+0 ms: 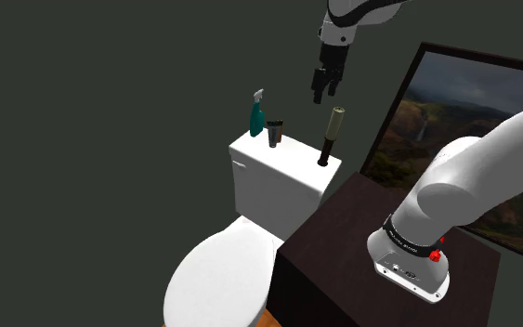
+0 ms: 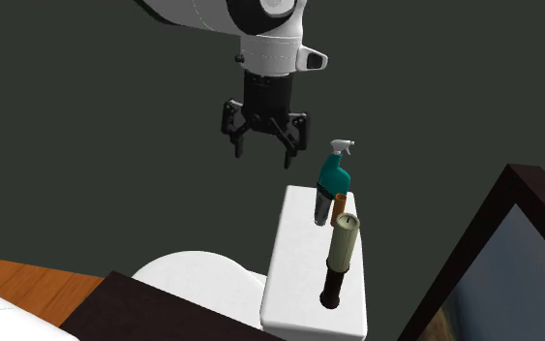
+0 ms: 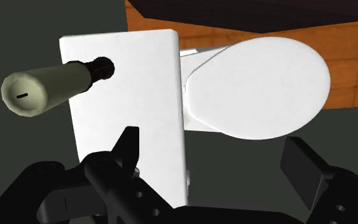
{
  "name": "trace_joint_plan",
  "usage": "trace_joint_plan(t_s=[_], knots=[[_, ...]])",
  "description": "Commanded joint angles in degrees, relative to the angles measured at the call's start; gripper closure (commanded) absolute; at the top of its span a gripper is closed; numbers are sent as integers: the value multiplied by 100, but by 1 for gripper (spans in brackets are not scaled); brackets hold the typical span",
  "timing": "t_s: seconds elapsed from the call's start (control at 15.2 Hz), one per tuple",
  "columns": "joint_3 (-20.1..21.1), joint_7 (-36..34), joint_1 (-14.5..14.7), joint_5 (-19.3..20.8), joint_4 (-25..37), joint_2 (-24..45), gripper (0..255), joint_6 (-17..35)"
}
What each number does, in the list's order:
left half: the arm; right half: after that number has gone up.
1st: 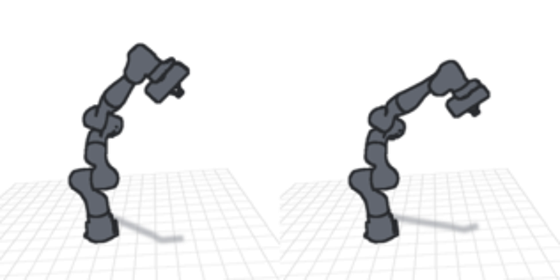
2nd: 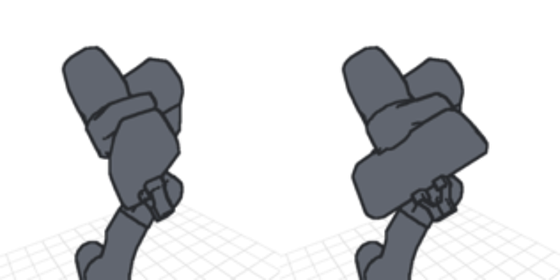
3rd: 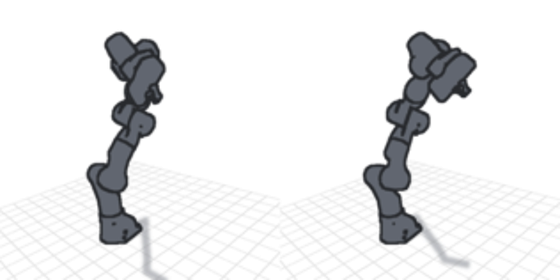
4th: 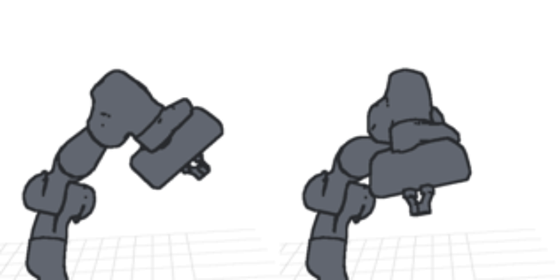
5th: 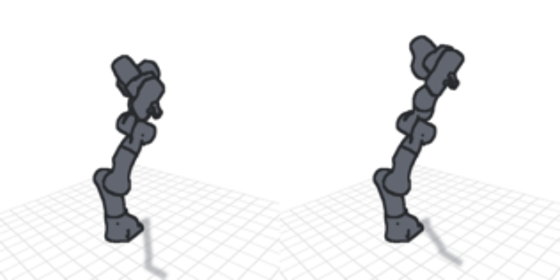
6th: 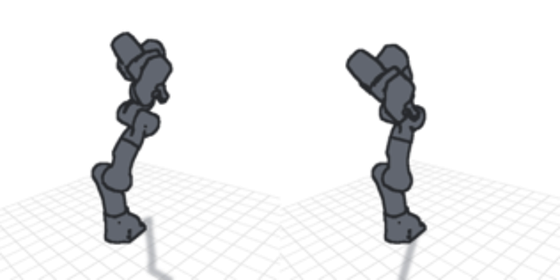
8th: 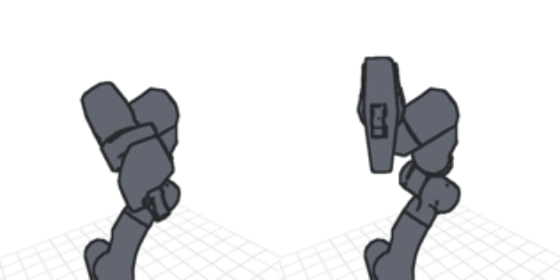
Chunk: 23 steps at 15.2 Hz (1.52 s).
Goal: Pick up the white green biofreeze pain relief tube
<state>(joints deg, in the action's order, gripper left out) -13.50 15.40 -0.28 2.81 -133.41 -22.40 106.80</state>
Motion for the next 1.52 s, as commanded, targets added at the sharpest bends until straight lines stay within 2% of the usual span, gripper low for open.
trace_joint_plan(t_s=[0.0,0.4,0.73,1.12,1.45], knots=[[-118,291,25,0,109,388,0,270],[-407,1195,62,-185,702,1713,0,940],[-490,1939,-2,-484,1411,2873,0,1320],[-385,2707,-226,-835,2522,4272,0,1538],[-209,3187,-472,-1009,3694,5447,0,1522]])
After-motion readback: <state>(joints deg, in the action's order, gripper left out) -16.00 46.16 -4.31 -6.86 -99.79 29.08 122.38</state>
